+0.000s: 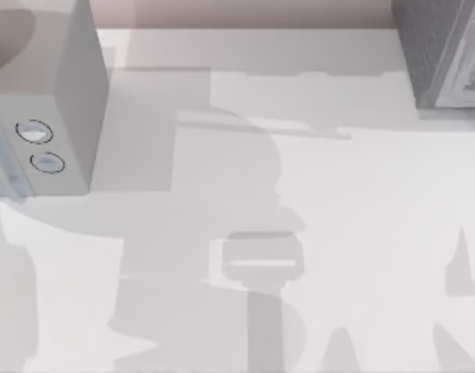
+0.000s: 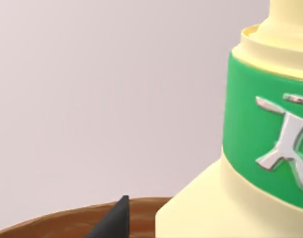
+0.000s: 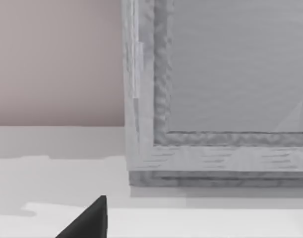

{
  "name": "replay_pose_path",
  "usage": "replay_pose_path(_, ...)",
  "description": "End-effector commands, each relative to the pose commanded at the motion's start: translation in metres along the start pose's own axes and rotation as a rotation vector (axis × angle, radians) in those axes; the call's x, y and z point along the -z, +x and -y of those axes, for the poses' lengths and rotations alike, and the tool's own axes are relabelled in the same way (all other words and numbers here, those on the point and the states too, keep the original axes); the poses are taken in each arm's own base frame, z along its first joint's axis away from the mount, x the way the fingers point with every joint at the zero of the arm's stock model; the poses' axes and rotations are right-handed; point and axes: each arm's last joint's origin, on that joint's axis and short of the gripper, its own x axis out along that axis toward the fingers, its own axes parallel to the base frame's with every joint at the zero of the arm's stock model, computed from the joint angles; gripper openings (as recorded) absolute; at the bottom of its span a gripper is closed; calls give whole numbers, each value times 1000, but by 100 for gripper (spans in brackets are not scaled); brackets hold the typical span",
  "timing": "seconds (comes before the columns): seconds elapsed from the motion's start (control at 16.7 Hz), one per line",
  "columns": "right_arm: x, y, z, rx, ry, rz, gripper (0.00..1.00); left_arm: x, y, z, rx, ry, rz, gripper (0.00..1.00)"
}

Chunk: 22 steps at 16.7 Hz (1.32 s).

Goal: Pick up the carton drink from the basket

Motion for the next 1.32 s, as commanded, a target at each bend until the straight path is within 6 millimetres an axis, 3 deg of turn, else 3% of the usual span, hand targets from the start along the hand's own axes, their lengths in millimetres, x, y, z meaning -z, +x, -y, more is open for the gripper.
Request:
replay_pose_path(0.54, 0, 0, 0, 0, 0, 0, 100, 0, 0, 0, 0, 0, 0, 2)
replay_pose_path(1.02, 0, 0, 0, 0, 0, 0, 100, 0, 0, 0, 0, 0, 0, 0)
replay_pose_path(1.2, 0, 0, 0, 0, 0, 0, 100, -15, -2, 0, -8, 14, 41, 0)
replay_pose_path(1.32, 0, 0, 0, 0, 0, 0, 100, -37, -1, 2, -18, 28, 105, 0)
